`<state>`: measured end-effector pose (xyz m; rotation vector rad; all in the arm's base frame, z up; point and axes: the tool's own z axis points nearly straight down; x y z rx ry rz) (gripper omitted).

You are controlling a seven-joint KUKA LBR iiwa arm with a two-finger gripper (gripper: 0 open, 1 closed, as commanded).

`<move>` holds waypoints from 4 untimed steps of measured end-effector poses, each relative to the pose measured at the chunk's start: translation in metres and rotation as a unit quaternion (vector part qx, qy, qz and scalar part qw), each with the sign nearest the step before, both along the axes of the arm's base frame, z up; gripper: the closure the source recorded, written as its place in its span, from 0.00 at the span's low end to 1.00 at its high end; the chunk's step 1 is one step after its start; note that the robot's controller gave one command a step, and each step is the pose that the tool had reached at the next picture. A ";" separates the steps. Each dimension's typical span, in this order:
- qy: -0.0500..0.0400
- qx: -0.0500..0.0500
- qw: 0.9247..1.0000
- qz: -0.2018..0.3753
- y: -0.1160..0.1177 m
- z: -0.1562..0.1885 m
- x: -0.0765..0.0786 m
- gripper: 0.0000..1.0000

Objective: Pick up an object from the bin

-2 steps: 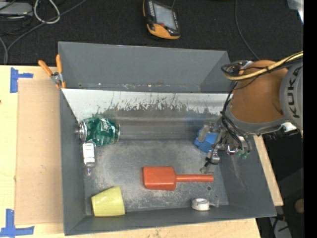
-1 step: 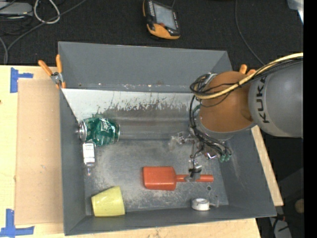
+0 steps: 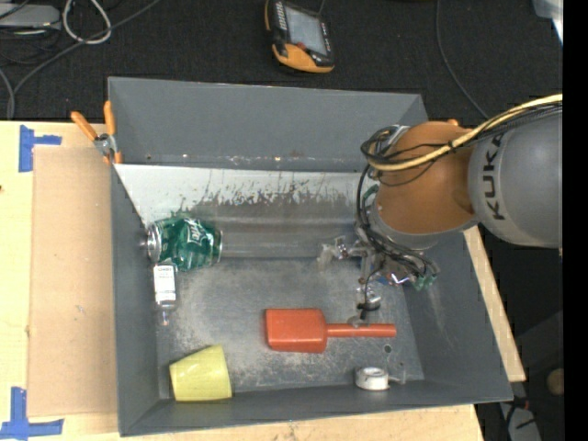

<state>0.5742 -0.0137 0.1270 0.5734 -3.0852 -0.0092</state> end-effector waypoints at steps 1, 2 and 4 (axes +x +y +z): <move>-0.001 -0.003 0.997 -0.075 -0.011 0.010 0.000 0.00; 0.000 -0.002 1.000 0.008 0.013 -0.023 -0.030 0.00; -0.002 -0.002 0.997 -0.072 -0.001 -0.039 -0.029 0.00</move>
Offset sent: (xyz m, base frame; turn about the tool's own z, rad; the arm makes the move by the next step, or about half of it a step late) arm -0.0510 0.0256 -0.0494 -0.2675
